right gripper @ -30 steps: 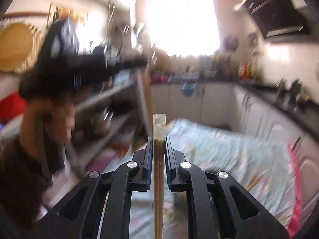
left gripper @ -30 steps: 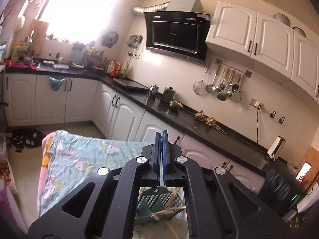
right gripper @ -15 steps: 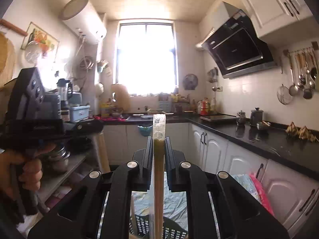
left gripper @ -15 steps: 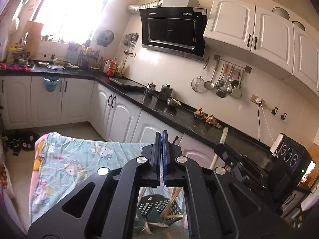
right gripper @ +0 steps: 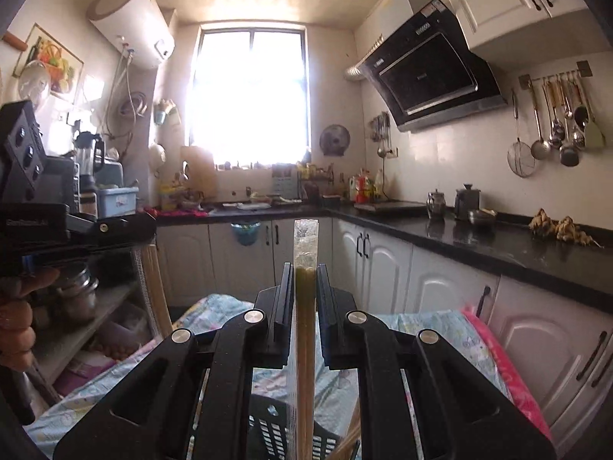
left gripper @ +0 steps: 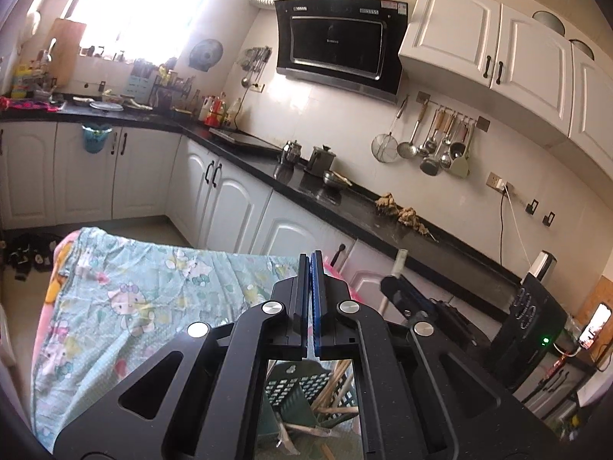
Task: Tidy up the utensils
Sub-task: 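Carry both held chopsticks upright above the green caddy, then open both grippers to drop the chopsticks into the green caddy, then move both open grippers down toward the loose chopsticks on the cloth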
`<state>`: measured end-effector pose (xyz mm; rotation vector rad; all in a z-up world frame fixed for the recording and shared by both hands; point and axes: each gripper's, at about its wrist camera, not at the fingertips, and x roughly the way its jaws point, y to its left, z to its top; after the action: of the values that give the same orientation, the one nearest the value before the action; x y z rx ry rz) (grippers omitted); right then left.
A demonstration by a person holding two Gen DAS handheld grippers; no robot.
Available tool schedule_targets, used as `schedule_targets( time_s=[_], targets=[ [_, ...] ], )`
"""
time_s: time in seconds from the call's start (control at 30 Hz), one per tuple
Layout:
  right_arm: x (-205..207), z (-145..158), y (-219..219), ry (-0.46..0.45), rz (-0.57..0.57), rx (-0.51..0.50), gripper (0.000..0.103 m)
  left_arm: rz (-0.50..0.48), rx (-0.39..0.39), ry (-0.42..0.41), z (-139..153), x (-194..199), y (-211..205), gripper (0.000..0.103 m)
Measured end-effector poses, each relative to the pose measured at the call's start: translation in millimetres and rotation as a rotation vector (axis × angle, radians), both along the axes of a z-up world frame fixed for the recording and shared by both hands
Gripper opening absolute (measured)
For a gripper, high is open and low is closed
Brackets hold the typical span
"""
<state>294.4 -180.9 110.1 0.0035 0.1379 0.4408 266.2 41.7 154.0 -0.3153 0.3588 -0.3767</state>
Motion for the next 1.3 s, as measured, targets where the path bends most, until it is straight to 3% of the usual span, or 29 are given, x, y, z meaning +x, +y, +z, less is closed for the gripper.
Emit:
schedule_targets(
  time_s=[0.13,0.2,0.37,0.67,0.73,0.9,1.3],
  targets=[
    [4,-13,4,0.061,-0.011,-0.012,0.012,-0.003,0.005,0.019,-12,3,-2,0.0],
    [3,-16,4,0.077,-0.019,-0.014,0.018,-0.003,0.007,0.034,-18,4,-2,0.0],
    [-4,-19,0,0.114,-0.019,-0.019,0.023,0.013,0.012,0.052,-25,-1,2,0.015],
    [-32,-14,-11,0.225,-0.017,-0.069,0.042,0.073,0.08,0.05,-27,-40,12,0.059],
    [-42,-14,-11,0.232,0.005,-0.08,0.046,0.084,0.086,0.057,-31,-49,14,0.076],
    [-67,-15,-12,0.25,0.024,-0.099,0.059,0.119,0.109,0.08,-45,-72,20,0.091],
    [-113,-25,-7,0.256,0.07,-0.161,0.07,0.192,0.123,0.12,-72,-120,33,0.092]
  ],
)
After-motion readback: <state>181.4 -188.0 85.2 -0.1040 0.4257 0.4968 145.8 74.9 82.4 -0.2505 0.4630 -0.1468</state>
